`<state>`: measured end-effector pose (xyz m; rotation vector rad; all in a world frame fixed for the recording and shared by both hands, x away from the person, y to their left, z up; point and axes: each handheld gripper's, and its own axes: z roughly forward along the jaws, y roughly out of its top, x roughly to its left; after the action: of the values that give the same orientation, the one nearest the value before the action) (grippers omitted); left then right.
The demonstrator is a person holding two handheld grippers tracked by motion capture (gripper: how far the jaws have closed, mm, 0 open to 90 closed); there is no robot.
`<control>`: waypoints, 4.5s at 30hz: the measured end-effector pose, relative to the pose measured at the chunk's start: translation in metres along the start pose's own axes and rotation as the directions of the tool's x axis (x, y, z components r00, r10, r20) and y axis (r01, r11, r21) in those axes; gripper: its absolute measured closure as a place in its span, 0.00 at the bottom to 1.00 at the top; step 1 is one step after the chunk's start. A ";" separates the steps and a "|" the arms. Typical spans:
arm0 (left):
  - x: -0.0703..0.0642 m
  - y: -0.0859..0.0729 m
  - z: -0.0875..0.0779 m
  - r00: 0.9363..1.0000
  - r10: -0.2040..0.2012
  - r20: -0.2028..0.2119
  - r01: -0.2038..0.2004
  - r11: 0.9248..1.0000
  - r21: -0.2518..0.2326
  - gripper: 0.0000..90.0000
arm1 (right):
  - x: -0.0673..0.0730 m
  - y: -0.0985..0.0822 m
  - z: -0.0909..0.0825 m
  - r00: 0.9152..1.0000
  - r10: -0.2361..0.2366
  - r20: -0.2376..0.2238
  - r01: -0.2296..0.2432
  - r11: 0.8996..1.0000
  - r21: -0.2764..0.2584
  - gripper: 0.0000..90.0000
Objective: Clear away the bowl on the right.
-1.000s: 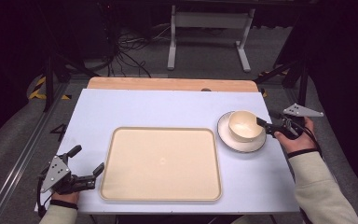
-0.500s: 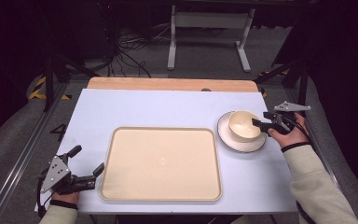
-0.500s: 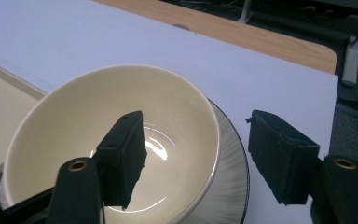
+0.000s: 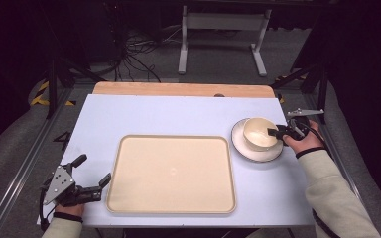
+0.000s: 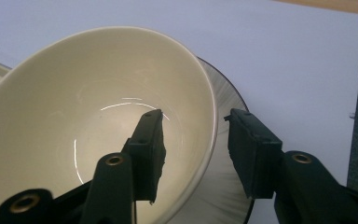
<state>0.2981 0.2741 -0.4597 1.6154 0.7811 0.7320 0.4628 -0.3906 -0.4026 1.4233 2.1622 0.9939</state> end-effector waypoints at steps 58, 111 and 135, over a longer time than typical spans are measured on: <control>0.000 0.000 0.000 1.000 0.003 0.000 -0.003 1.000 0.003 0.00 | 0.018 0.036 -0.016 0.962 0.260 0.088 -0.272 0.944 0.185 0.93; 0.000 0.000 0.000 1.000 0.005 0.001 -0.005 1.000 0.000 0.00 | 0.143 0.072 -0.029 0.988 0.113 -0.108 -0.090 0.975 0.203 0.92; 0.000 0.000 0.000 1.000 0.003 0.005 -0.003 1.000 -0.002 0.00 | 0.213 0.085 -0.009 0.969 0.031 -0.244 0.021 0.978 0.208 0.92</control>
<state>0.2979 0.2743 -0.4597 1.6163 0.7748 0.7300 0.4218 -0.1808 -0.3185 1.4635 2.5093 1.0163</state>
